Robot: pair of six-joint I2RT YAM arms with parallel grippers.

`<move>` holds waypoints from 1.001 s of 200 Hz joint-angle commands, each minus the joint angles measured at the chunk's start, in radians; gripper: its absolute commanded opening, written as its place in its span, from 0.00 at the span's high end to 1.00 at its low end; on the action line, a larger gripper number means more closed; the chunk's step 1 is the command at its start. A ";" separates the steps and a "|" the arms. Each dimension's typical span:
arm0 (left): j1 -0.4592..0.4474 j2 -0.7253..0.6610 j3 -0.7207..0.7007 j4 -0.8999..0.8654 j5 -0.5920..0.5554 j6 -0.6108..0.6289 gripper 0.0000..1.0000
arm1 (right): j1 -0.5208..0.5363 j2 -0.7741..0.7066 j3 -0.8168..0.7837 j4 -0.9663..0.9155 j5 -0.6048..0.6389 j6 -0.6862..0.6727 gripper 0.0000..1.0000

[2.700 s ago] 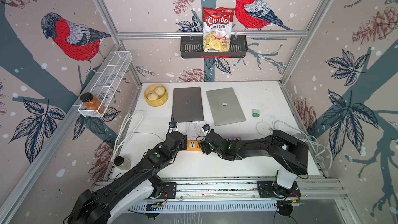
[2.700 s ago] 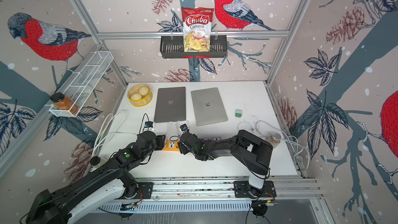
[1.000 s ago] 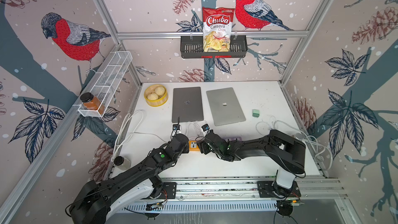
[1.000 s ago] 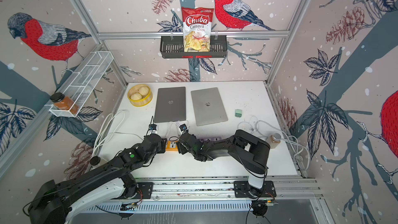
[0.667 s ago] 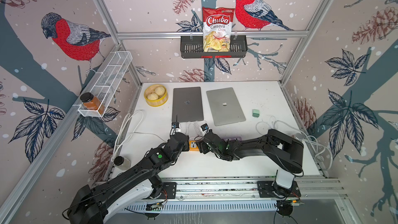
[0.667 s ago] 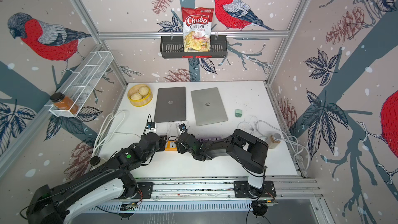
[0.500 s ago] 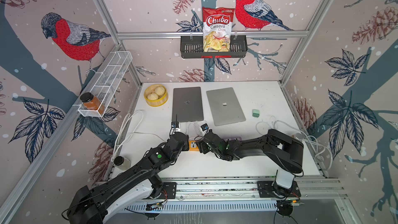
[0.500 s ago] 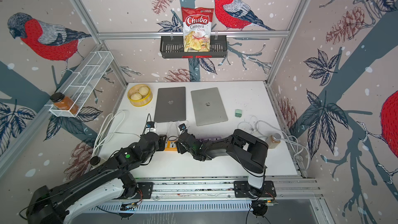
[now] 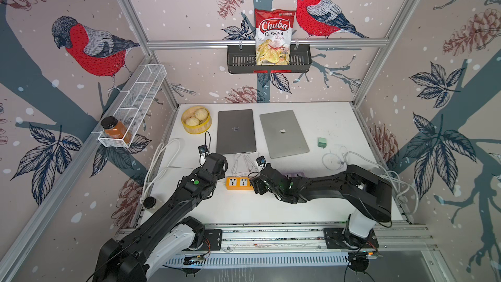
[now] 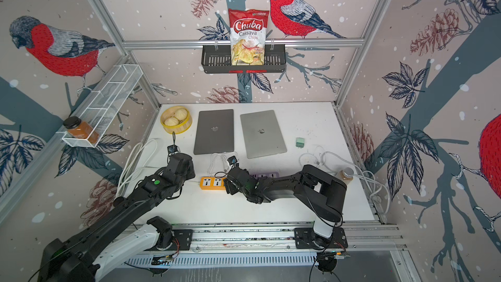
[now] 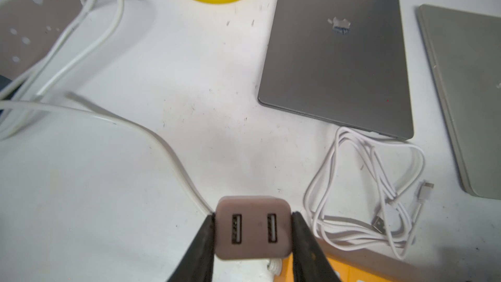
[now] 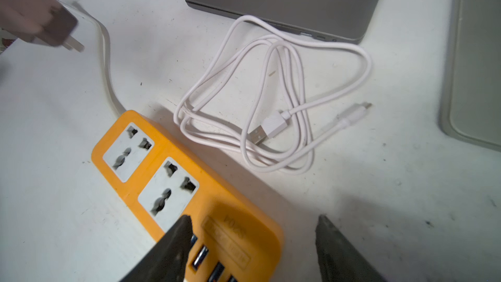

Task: Unplug the laptop charger
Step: Place the plug at the center of the board.

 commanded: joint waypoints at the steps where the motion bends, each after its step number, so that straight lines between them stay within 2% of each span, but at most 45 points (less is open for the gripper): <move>1: 0.070 0.056 0.010 -0.006 0.094 0.029 0.66 | 0.005 -0.054 -0.021 -0.024 0.030 0.001 0.26; 57: 0.254 0.160 0.024 0.091 0.213 0.109 0.66 | 0.007 -0.204 -0.112 -0.024 0.056 0.009 0.25; 109: 0.287 0.359 0.121 0.123 0.233 0.145 0.65 | 0.004 -0.288 -0.175 -0.011 0.069 0.011 0.22; 127: 0.289 0.424 0.144 0.137 0.204 0.153 0.65 | 0.001 -0.305 -0.188 -0.014 0.069 0.009 0.22; 200: 0.369 0.587 0.220 0.186 0.175 0.207 0.65 | -0.042 -0.368 -0.252 -0.003 0.051 0.009 0.20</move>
